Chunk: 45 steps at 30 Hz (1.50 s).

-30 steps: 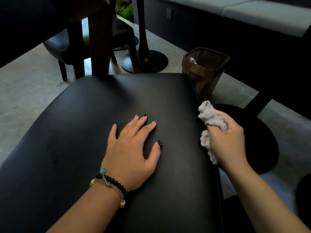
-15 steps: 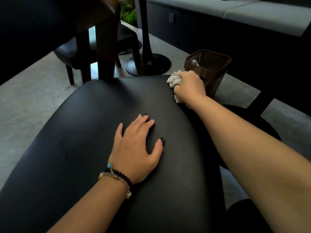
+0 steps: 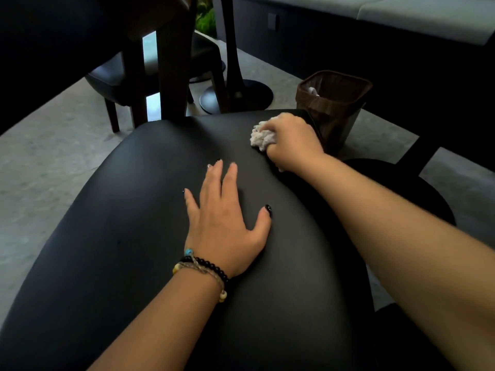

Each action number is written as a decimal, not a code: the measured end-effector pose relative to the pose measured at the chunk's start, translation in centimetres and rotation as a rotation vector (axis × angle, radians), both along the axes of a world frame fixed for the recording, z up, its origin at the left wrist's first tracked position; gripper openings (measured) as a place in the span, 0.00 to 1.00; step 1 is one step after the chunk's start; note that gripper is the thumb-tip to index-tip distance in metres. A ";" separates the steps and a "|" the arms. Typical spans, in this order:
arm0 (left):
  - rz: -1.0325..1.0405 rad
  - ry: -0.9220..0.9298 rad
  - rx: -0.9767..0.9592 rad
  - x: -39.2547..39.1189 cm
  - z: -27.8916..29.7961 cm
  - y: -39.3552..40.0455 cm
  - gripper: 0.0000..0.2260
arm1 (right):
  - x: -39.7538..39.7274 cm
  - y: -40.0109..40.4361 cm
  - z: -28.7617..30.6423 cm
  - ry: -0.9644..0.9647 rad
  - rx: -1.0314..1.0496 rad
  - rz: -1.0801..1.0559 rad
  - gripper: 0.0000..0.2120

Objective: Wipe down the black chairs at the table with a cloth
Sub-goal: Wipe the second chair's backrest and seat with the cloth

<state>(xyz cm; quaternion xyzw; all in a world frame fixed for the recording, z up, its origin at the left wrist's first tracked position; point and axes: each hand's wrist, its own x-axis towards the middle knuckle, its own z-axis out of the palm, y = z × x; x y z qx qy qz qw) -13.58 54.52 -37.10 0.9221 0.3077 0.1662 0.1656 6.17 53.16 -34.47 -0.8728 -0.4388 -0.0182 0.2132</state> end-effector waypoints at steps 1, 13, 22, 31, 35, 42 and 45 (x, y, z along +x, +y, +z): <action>0.004 -0.011 -0.002 -0.1 -0.1 0.0 0.39 | -1.1 0.0 -0.3 -0.015 0.004 0.013 0.19; -0.011 -0.012 -0.012 0.0 -0.2 0.3 0.36 | 2.2 -6.6 -2.5 0.374 0.451 -0.269 0.14; -0.015 -0.030 0.013 -0.1 -0.4 0.0 0.35 | -7.9 -16.0 -4.5 0.598 0.561 -0.603 0.08; -0.029 0.211 0.048 -0.8 -0.2 -1.1 0.30 | -12.7 -15.1 -1.8 0.212 0.212 -0.429 0.26; -0.052 0.189 0.059 -1.9 -0.4 -2.1 0.31 | -11.6 -13.3 -1.8 0.150 0.194 -0.429 0.27; -0.064 0.191 0.039 -1.6 0.0 -1.9 0.32 | -11.2 -14.0 -2.6 0.183 0.299 -0.407 0.29; -0.059 0.188 0.055 -1.6 -0.4 -1.6 0.33 | -11.1 -13.7 -3.1 0.167 0.339 -0.407 0.29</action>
